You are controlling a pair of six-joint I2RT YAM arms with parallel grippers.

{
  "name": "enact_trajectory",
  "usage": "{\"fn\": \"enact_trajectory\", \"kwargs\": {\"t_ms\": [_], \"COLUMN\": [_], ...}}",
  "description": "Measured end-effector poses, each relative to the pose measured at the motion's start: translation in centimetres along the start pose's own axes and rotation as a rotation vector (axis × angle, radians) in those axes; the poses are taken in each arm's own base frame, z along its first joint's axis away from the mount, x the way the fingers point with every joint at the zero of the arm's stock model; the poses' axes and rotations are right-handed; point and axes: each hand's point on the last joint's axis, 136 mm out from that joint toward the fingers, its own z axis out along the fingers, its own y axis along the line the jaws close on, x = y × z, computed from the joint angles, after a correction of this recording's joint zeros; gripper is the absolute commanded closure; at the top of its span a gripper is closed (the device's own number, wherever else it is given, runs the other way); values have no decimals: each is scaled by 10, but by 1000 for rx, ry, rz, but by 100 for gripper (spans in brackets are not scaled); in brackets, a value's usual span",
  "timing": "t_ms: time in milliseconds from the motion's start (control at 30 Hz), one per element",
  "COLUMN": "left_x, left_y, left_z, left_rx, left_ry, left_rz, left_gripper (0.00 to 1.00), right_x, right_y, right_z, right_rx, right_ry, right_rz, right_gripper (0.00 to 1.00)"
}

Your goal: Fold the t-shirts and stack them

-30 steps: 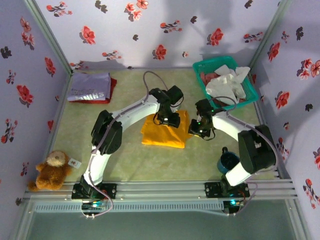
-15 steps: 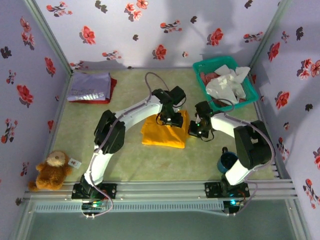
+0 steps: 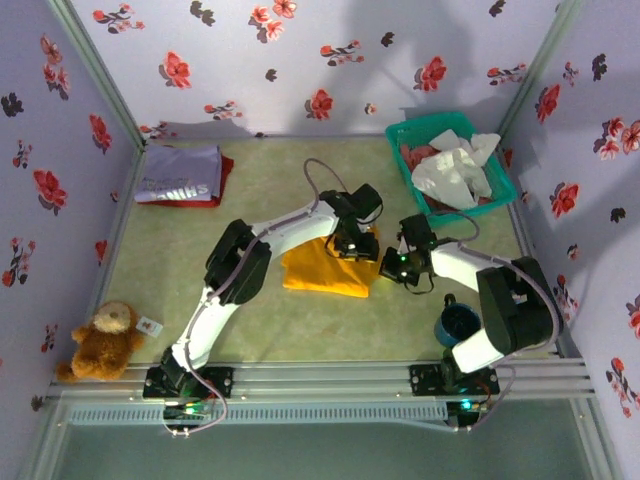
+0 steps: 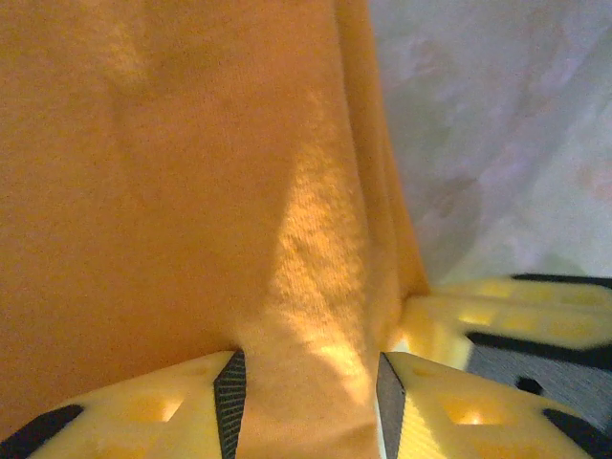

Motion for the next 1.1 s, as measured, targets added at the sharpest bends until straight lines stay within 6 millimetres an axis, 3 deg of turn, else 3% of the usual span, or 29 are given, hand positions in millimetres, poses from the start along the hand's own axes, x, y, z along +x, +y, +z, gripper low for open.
{"fn": "enact_trajectory", "kwargs": {"t_ms": [167,300,400,633,967,1100], "left_x": [-1,-2,-2,1,-3,-2], "left_y": [3,3,3,6,0,2], "left_z": [12,13,14,10,-39,-44], "left_rx": [-5,-3,-3,0,97,130], "left_ry": [7,4,3,-3,-62,-63], "left_rz": [-13,-18,-19,-22,-56,-73], "left_gripper": [58,85,94,95,95,95], "right_x": [0,0,1,-4,-1,-5], "right_y": [0,0,-1,17,31,42], "right_z": [0,0,-2,-20,-24,-26], "right_rx": [-15,-23,-28,-95,-170,-226], "right_ry": [-6,-9,-12,-56,-29,-33], "right_rz": [8,9,11,-20,-10,-3], "right_gripper": [100,100,100,100,100,100]}}
